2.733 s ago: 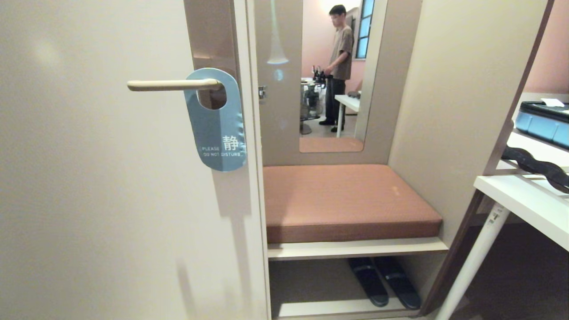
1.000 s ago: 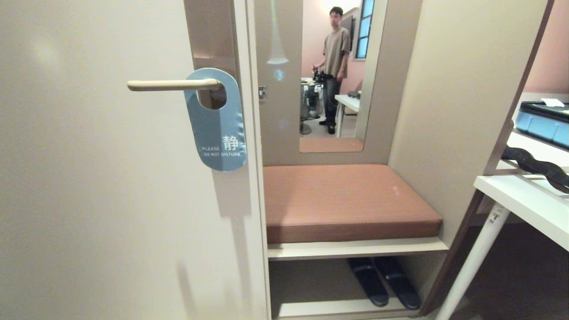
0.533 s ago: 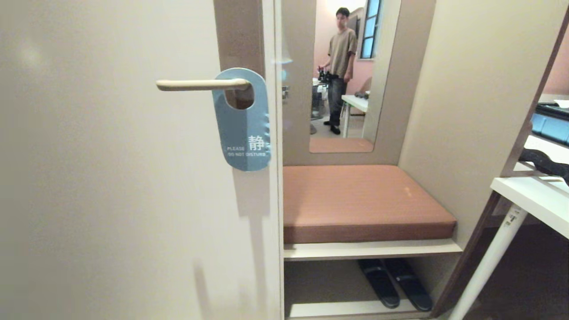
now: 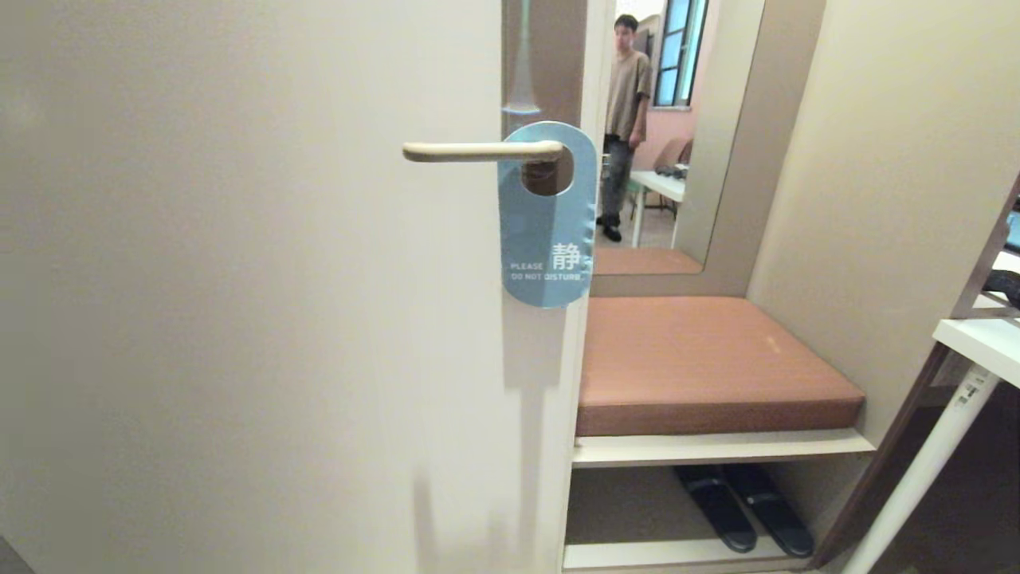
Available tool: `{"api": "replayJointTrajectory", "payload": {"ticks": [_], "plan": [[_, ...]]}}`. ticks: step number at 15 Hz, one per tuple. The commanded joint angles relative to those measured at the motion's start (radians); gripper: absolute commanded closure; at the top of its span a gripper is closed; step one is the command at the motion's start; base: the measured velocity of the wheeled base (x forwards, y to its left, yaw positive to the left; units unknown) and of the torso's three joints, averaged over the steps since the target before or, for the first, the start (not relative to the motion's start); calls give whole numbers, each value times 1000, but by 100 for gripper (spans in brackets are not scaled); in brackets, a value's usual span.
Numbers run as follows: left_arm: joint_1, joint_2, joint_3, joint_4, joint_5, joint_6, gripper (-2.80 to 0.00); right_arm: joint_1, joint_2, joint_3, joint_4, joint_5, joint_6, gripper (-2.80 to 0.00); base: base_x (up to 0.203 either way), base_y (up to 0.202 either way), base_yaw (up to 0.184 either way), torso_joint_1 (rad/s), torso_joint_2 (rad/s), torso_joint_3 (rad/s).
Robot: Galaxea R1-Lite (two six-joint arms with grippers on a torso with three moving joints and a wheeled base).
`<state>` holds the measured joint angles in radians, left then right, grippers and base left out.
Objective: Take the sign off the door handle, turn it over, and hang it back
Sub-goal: Take down the sign
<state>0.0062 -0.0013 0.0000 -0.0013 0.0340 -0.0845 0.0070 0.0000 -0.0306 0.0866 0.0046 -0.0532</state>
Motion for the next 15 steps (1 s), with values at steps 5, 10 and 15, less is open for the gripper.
{"api": "replayJointTrajectory", "payload": {"ticks": [5,10,15], "plan": [[0,1,0,0,0,-1,0,1,0,0,1,0,0,0,0,16,-1,0,0,0],[0,1,0,0,0,0,0,1,0,0,1,0,0,0,0,0,0,0,0,0],[1,1,0,0,0,-1,0,1,0,0,1,0,0,0,0,0,0,0,0,0]]}}
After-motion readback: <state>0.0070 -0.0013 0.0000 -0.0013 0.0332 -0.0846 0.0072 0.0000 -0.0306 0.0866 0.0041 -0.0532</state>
